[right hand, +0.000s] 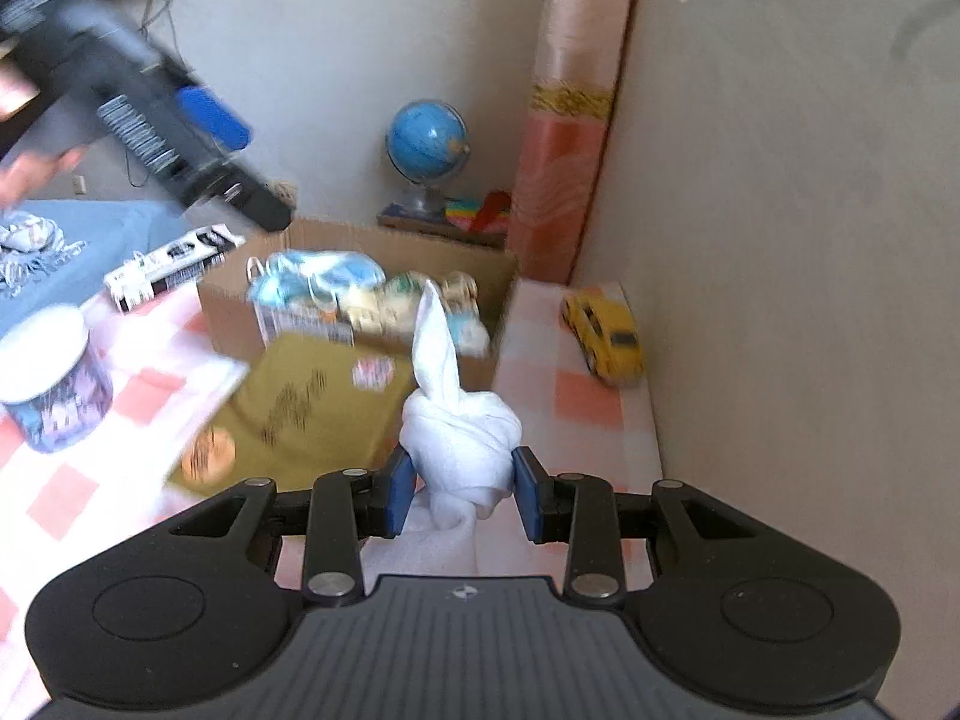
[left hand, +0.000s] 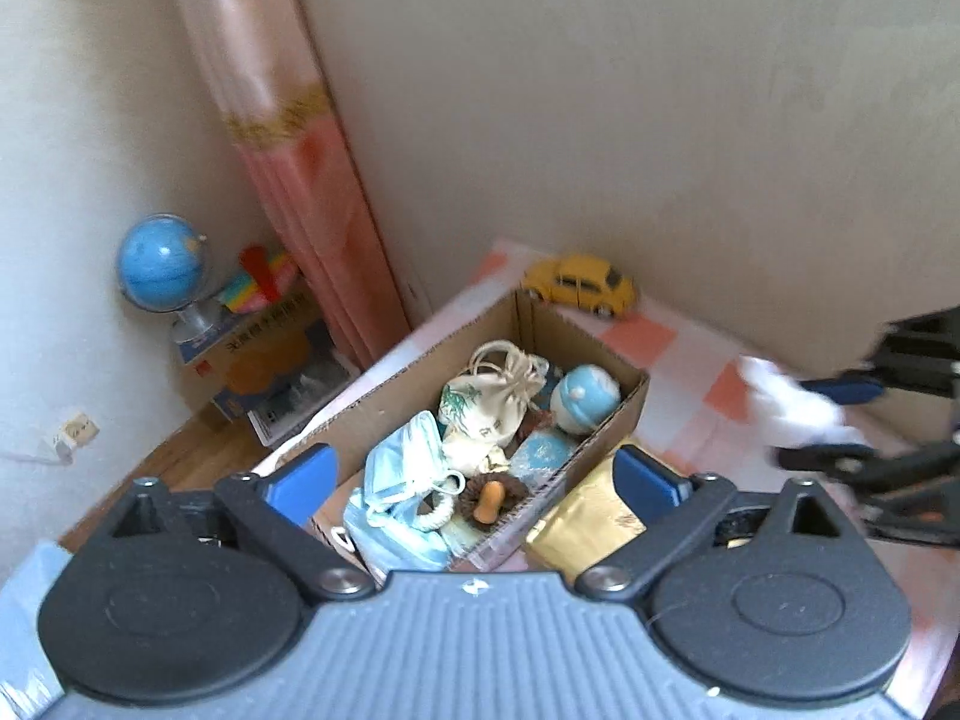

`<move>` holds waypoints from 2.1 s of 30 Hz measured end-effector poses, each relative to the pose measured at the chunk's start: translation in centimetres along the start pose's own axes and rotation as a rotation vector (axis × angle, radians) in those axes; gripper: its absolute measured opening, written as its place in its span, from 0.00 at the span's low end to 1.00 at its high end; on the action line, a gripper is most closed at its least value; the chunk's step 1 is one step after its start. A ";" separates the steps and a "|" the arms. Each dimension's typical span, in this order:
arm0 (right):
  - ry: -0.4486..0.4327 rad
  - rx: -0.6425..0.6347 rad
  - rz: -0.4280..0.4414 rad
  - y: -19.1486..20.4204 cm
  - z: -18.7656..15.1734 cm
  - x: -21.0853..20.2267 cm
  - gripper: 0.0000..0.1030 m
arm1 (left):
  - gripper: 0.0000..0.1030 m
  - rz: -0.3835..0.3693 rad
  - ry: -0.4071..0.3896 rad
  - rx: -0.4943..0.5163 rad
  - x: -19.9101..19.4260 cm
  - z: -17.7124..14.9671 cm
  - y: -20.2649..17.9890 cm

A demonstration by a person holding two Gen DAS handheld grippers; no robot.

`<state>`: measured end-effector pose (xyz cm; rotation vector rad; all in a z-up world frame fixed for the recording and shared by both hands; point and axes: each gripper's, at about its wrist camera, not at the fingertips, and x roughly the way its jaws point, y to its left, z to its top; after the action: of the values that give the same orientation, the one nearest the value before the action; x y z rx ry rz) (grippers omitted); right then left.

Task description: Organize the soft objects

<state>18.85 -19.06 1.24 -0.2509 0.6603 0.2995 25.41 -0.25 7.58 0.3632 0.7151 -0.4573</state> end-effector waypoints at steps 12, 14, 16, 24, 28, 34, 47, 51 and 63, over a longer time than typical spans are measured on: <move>-0.028 -0.013 0.093 1.0 9.2 7.2 0.40 | 1.00 0.097 -0.133 -0.199 -4.6 -7.0 -2.0; -0.024 0.002 0.082 1.2 9.8 8.3 0.64 | 1.00 0.069 -0.138 -0.250 -4.7 -7.9 -1.8; -0.025 0.024 0.083 1.1 10.1 8.8 0.83 | 1.00 0.058 -0.135 -0.293 -4.5 -8.6 -1.7; 0.004 0.109 0.022 0.9 8.1 5.0 1.00 | 1.00 0.104 -0.097 -0.427 -3.7 -9.6 -0.7; 0.071 0.212 -0.066 0.8 6.0 2.2 1.00 | 0.99 0.240 -0.031 -0.423 -3.4 -9.3 -1.7; 0.100 0.263 -0.115 1.8 3.2 -1.5 1.00 | 0.99 0.260 0.001 -0.435 -4.4 -8.7 -3.0; 0.080 0.273 -0.131 2.3 2.5 -4.5 1.00 | 1.00 0.291 0.010 -0.427 -6.3 -7.8 -4.9; 0.073 0.277 -0.136 2.2 2.5 -4.9 1.00 | 1.00 0.289 0.008 -0.429 -6.6 -7.6 -5.0; 0.061 0.278 -0.142 2.2 2.5 -5.3 1.00 | 1.00 0.292 0.008 -0.427 -6.7 -7.6 -5.1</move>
<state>15.57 -17.24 6.21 -0.0401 0.7316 0.0622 14.21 0.79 6.08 0.0638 0.7327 -0.0213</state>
